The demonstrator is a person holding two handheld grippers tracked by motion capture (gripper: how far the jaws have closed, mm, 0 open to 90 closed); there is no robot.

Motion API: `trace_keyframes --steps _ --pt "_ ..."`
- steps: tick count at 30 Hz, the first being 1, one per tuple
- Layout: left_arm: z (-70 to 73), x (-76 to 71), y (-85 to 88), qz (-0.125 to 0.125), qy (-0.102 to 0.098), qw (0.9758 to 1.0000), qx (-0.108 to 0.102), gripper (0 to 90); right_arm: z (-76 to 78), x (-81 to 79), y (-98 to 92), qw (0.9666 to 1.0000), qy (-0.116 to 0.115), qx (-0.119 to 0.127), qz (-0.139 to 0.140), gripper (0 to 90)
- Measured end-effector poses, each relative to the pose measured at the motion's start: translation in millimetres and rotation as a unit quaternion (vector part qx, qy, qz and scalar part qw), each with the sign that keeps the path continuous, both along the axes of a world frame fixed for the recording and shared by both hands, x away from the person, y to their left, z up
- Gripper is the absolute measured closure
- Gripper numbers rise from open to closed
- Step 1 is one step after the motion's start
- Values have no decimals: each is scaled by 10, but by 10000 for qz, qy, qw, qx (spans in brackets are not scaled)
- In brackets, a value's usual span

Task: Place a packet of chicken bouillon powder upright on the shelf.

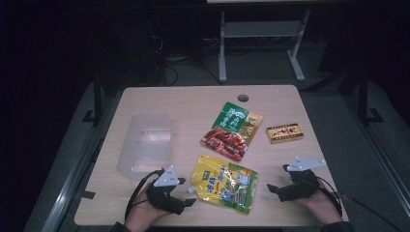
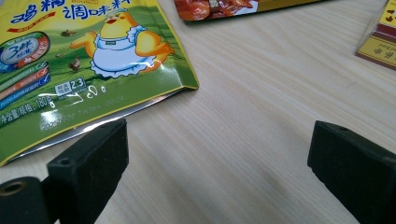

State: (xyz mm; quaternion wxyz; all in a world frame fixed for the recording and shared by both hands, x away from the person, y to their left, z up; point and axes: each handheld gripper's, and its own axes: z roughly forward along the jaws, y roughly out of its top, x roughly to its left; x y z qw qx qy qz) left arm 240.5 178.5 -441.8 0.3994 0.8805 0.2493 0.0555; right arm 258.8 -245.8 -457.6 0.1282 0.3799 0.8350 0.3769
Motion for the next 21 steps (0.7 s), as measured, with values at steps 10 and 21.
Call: trace_keyframes --steps 10,21 --pt "93 -14 -2 -105 191 9994 -262 724 8 2 -10 10000 13 -39 9 86" --pt "47 -65 -269 -484 452 9976 -190 897 71 175 134 9991 169 3 400 724"
